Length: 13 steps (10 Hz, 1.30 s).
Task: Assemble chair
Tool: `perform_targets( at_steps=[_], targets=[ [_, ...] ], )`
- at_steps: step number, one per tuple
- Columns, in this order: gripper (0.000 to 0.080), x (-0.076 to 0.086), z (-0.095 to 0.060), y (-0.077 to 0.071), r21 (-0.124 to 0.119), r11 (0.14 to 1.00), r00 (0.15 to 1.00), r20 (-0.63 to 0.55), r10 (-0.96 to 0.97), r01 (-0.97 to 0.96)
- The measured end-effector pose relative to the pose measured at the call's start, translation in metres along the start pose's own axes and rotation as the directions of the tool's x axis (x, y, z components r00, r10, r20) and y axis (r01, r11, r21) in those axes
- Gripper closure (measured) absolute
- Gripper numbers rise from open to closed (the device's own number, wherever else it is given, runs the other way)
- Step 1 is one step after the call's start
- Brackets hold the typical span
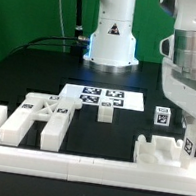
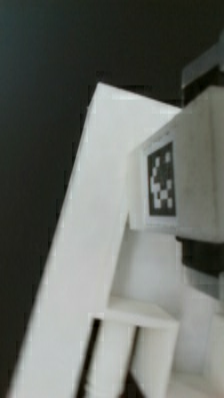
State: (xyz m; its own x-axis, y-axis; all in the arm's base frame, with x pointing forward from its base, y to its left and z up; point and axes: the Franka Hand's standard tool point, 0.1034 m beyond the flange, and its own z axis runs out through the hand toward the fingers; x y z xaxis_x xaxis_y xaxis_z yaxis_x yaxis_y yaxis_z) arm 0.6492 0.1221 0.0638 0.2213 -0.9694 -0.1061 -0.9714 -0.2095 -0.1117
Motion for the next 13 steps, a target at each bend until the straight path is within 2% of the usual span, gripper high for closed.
perform_targets(
  at_steps=[2,3,4,5,6,8,9,10,11,12,13],
  targets=[
    [0.0514,0.001,0.000,-0.001,0.005,0.996,0.996,-0.004,-0.089,0.089],
    [0.0393,0.001,0.000,-0.002,0.013,0.968,0.968,-0.016,-0.251,0.251],
    [0.0258,0.000,0.001,-0.002,0.008,0.908,0.908,-0.025,-0.418,0.418],
    [0.0258,-0.003,0.002,-0.002,-0.002,0.826,0.826,-0.028,-0.563,0.563],
    [0.0169,-0.004,0.002,-0.002,-0.009,0.723,0.723,-0.027,-0.691,0.691],
    [0.0156,-0.003,0.002,-0.002,-0.013,0.633,0.632,-0.026,-0.774,0.774],
    [0.0151,-0.001,0.002,-0.002,-0.023,0.529,0.529,-0.030,-0.848,0.848],
    [0.0150,0.004,0.000,-0.004,-0.053,0.271,0.269,-0.040,-0.962,0.961],
    [0.0150,0.006,-0.001,-0.006,-0.079,0.093,0.090,-0.038,-0.995,0.993],
    [0.0150,0.007,-0.001,-0.006,-0.089,-0.033,-0.037,-0.040,-0.999,0.995],
    [0.0150,0.007,0.000,-0.006,-0.084,0.016,0.012,-0.044,-0.999,0.996]
  ],
)
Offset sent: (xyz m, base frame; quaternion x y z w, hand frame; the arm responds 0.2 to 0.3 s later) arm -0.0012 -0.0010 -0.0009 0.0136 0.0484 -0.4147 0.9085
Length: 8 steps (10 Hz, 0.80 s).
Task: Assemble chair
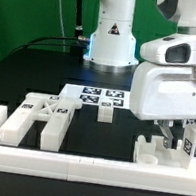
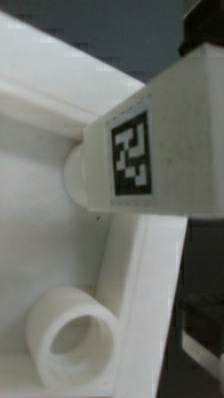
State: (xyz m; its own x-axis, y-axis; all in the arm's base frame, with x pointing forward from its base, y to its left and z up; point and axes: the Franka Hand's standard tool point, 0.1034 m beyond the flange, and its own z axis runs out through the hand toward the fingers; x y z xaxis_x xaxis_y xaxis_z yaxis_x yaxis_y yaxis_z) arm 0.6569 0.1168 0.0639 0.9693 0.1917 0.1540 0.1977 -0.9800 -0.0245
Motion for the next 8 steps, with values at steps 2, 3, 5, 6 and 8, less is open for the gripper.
perform_targets(
  at_steps=[2,3,5,6,8],
  targets=[
    [0.0402,-0.0001,0.0001,0.0002,-0.001,1.000,1.000,0.000,0.007,-0.007],
    [0.0402,-0.0001,0.0002,-0.0005,0.002,0.997,0.997,0.000,0.082,-0.082],
    [0.0513,-0.0003,0.0006,-0.0007,0.000,0.963,0.963,0.000,0.271,-0.271],
    [0.0513,-0.0006,0.0008,0.0000,-0.012,0.915,0.915,-0.003,0.404,-0.404],
    [0.0513,-0.0025,0.0003,0.0027,-0.021,0.744,0.744,0.004,0.668,-0.667]
  ],
)
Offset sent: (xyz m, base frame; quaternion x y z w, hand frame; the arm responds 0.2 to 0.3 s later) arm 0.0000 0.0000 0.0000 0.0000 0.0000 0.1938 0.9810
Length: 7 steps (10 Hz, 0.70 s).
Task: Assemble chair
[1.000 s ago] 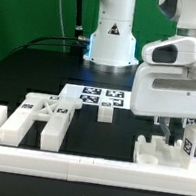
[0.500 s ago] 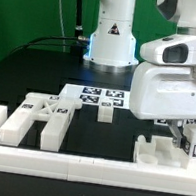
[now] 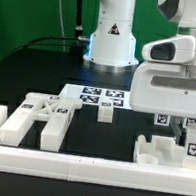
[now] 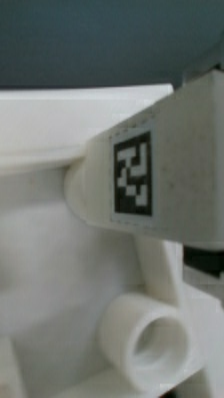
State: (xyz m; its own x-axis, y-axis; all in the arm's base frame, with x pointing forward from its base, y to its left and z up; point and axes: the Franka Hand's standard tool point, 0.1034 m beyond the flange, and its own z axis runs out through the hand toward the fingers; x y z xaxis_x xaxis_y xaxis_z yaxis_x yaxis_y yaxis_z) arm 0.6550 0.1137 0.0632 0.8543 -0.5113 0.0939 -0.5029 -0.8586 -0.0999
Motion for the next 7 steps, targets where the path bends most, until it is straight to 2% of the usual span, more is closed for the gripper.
perform_targets(
  at_steps=[2,3,7],
  targets=[
    [0.0512,-0.0017,0.0007,0.0016,0.007,0.930,0.930,0.020,0.367,-0.367],
    [0.0512,-0.0020,0.0008,0.0023,0.008,0.885,0.884,0.029,0.466,-0.466],
    [0.0512,-0.0031,0.0006,0.0032,0.002,0.785,0.784,0.039,0.619,-0.620]
  ],
)
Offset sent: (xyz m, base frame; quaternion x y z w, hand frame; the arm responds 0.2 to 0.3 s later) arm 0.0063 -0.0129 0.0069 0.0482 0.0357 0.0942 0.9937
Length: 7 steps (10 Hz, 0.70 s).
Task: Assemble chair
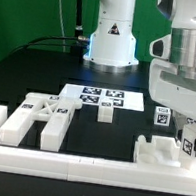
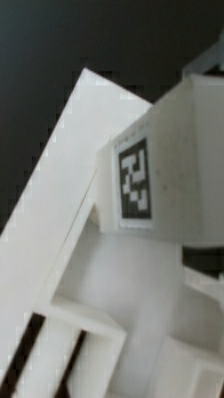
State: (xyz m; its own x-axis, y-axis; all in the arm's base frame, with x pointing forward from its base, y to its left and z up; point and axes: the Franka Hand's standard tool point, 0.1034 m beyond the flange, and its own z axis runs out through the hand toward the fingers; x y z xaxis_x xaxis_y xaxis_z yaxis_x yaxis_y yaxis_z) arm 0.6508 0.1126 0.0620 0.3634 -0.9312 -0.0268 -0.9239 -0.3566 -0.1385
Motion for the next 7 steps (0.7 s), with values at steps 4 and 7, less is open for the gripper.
perform_targets(
  at_steps=[4,7],
  targets=[
    [0.0512,-0.0014,0.0010,0.0013,0.008,0.859,0.857,0.070,0.510,-0.512],
    [0.0430,0.0008,0.0014,0.0045,0.009,0.824,0.823,0.064,0.565,-0.566]
  ],
)
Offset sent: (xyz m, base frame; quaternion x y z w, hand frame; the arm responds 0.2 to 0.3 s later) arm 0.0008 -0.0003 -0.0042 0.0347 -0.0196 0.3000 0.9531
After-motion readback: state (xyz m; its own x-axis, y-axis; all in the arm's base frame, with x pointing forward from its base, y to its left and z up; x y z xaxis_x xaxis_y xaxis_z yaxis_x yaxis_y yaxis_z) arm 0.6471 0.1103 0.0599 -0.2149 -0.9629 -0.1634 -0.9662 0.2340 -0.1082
